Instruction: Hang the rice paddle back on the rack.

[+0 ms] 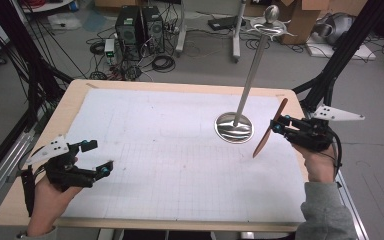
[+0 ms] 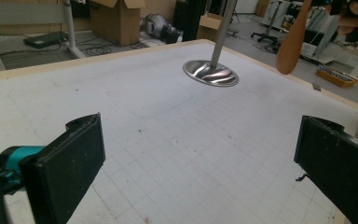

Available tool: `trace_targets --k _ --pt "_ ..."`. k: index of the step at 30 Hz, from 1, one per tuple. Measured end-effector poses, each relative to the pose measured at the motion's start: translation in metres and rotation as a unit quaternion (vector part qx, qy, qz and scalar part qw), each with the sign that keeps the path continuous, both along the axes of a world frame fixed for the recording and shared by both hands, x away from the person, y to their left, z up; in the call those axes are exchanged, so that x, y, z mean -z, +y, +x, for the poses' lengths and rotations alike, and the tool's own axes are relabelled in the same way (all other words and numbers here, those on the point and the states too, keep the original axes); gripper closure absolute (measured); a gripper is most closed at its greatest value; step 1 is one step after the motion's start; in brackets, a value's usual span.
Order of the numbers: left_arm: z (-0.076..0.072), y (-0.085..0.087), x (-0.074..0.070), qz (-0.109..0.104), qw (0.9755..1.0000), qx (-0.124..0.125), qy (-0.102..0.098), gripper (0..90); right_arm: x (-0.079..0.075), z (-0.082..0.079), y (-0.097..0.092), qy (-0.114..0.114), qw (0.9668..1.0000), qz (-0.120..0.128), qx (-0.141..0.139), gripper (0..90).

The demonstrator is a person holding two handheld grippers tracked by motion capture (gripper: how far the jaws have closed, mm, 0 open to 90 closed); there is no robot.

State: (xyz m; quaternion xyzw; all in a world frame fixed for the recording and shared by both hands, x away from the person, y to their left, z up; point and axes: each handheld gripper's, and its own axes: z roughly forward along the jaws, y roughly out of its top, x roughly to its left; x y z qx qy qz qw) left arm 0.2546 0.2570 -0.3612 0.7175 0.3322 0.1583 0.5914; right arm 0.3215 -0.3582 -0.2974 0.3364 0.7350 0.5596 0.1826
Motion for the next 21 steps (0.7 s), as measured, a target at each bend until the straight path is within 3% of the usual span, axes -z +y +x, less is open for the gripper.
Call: trace_targets --k 5,14,21 --pt "0.001 0.001 0.001 0.013 0.9999 -0.006 0.002 2.2 -0.017 0.004 -0.002 0.004 0.9997 0.002 -0.022 64.9" --pt "-0.001 0.003 0.0 0.009 0.9999 -0.01 0.0 2.2 -0.042 0.016 -0.008 -0.009 0.9997 -0.011 -0.021 64.9" --pt "-0.003 0.013 -0.003 0.002 0.9998 -0.019 -0.003 2.2 -0.049 0.024 -0.007 -0.019 0.9995 -0.01 -0.022 64.9"
